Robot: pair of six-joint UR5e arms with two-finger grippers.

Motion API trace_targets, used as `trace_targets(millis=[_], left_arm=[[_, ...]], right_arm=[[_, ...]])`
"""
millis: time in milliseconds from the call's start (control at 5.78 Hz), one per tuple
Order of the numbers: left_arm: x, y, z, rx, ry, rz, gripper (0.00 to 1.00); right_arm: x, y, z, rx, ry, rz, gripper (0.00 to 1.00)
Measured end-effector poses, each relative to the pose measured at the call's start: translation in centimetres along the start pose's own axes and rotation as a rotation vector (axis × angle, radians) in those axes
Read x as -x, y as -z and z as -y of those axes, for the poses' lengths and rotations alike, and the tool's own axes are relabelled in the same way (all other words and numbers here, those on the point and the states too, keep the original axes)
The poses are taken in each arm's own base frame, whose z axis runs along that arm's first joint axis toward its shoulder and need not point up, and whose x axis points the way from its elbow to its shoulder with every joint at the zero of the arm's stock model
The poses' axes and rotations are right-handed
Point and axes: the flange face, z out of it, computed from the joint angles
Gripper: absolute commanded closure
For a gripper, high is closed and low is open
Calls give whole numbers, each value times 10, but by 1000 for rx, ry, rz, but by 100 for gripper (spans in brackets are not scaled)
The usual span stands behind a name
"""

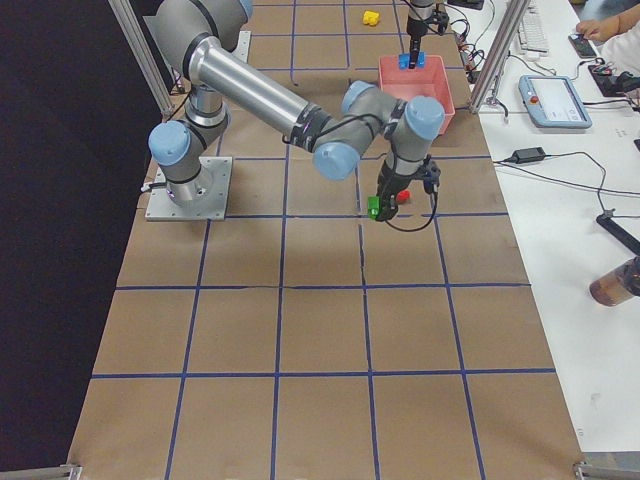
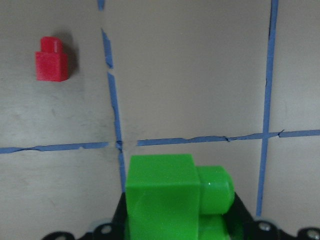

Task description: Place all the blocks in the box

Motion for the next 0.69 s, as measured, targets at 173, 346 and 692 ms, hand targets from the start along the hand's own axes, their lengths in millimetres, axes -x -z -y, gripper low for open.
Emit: trace_targets(millis=[173, 346, 692], left_arm=[[19, 12, -7, 14, -21, -2, 0], [62, 31, -23, 31, -21, -2, 0], [172, 48, -83, 84, -49, -7, 1]], right_arm=[[55, 34, 9, -18, 0, 0, 66], [120, 57, 15, -44, -2, -7, 66], [240, 68, 20, -76, -19, 6, 66]])
